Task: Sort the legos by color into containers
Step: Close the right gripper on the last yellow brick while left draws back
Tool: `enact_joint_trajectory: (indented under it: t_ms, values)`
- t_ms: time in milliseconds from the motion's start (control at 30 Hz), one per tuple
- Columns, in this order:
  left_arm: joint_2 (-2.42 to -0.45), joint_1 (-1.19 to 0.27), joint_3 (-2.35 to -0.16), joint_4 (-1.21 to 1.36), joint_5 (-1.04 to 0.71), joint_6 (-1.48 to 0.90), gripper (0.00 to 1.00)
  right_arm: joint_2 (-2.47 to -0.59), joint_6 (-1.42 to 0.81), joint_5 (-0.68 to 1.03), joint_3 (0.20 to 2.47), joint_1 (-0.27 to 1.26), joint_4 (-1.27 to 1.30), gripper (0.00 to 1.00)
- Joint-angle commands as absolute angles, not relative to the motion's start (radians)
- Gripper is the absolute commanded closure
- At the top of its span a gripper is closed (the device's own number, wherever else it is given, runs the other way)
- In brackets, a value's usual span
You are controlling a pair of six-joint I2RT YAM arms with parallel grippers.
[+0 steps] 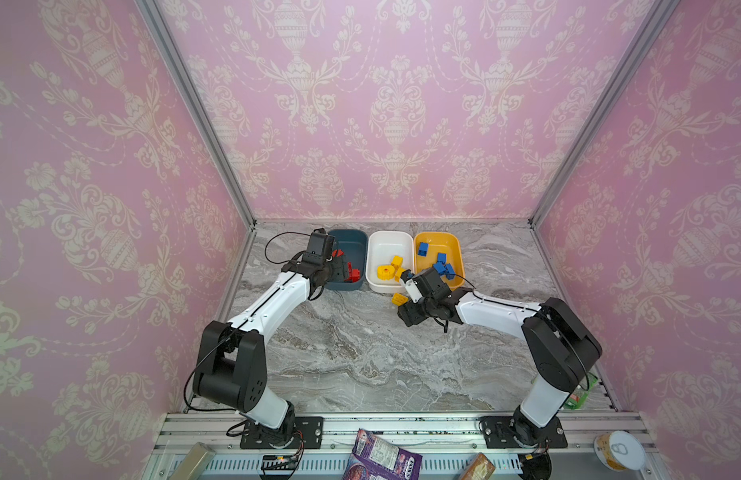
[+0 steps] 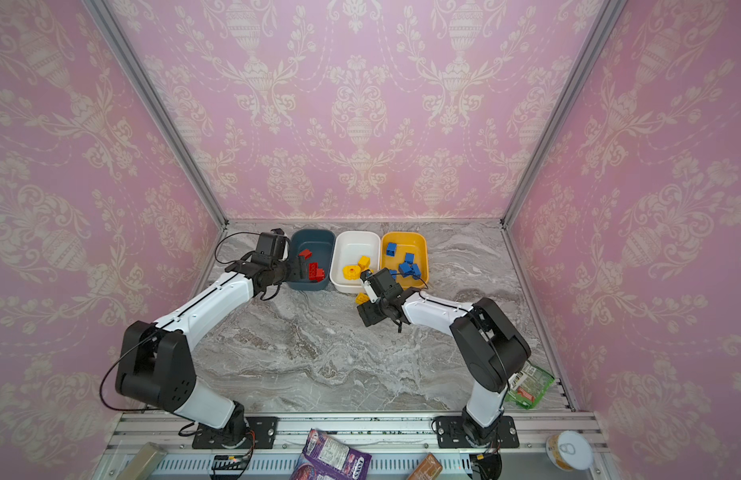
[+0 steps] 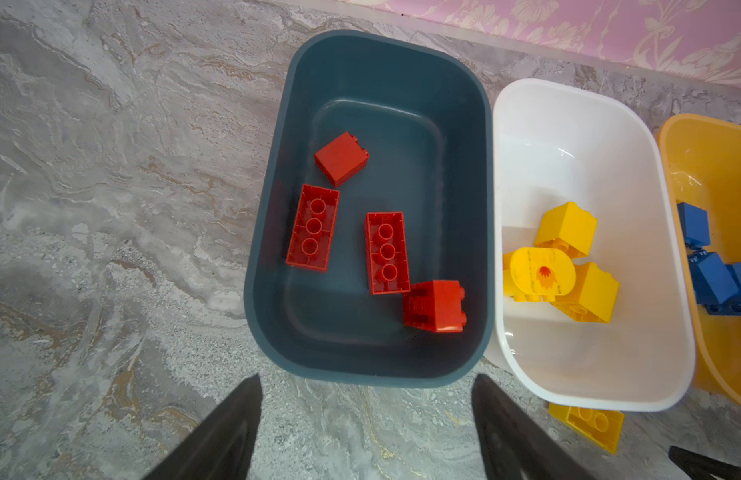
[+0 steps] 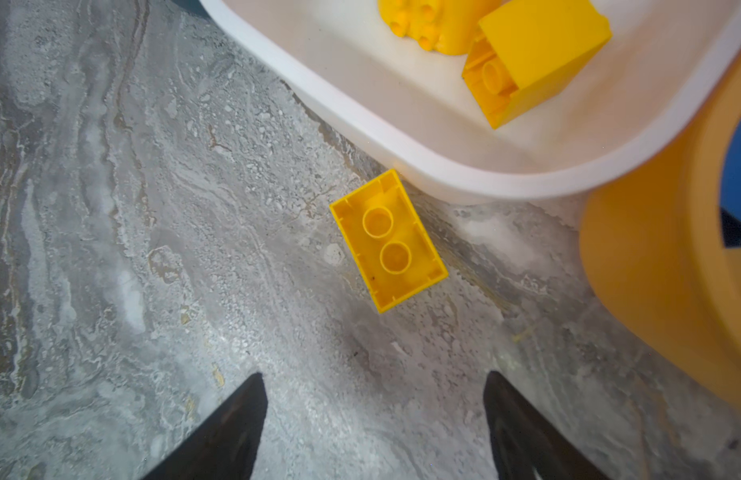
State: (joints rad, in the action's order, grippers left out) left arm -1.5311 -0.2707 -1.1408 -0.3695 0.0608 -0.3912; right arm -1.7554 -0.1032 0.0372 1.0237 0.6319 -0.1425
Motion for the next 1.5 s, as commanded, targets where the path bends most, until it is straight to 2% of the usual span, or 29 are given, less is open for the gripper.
enact_joint_trajectory:
  t_ms: [0, 933, 1467]
  values:
    - [-1.467, -0.275, -1.101, -0.349, 0.028, -0.434, 0.18, -1.786, -0.065, 0.037, 1.053, 0.640, -0.097, 0.19]
    - [-1.378, -0.274, -1.052, -0.357, 0.000, -0.466, 0.15, -1.934, -0.033, 0.003, 1.134, 0.641, -0.024, 0.25]
    - [-1.368, -0.275, -1.041, -0.357, -0.003, -0.474, 0.15, -1.957, -0.023, 0.009, 1.150, 0.649, -0.023, 0.48]
